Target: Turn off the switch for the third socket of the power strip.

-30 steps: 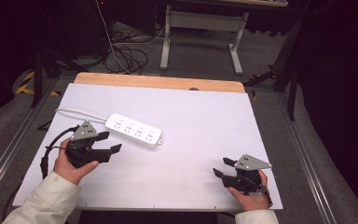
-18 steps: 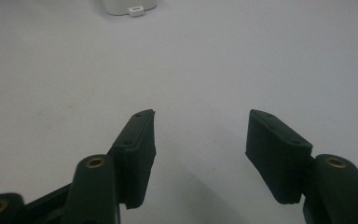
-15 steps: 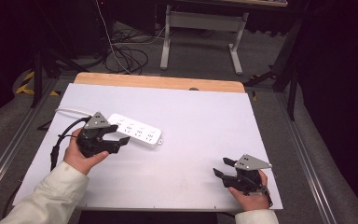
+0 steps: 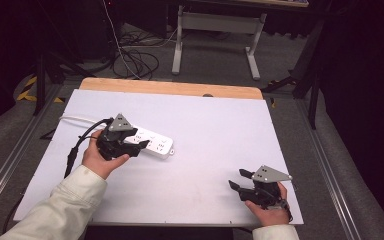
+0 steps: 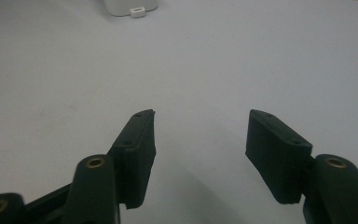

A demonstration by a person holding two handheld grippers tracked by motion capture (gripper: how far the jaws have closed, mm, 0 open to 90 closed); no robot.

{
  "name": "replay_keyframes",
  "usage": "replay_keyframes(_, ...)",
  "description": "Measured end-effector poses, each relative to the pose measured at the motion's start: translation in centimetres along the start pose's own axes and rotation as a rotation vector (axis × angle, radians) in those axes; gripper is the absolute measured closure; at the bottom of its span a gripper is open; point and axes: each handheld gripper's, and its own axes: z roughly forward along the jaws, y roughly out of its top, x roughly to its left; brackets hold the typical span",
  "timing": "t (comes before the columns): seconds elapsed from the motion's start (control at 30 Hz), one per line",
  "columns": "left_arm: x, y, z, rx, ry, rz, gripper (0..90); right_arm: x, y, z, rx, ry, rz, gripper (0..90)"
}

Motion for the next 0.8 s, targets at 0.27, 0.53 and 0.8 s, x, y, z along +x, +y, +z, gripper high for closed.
replay_keyframes(0.27,-0.3,0.8,1.4,0.019,0.009,0.011,45.9,0.0,0.0,0.0,0.001,0.001,-0.005,42.5)
replay_keyframes(0.53,0.0,1.2,3.1,0.041,0.015,-0.011,47.2,0.0,0.0,0.0,0.001,0.004,-0.008,42.5)
replay_keyframes(0.8,0.5,1.4,4.4,0.055,-0.001,-0.037,47.8,0.0,0.0,0.0,0.001,0.008,-0.009,42.5)
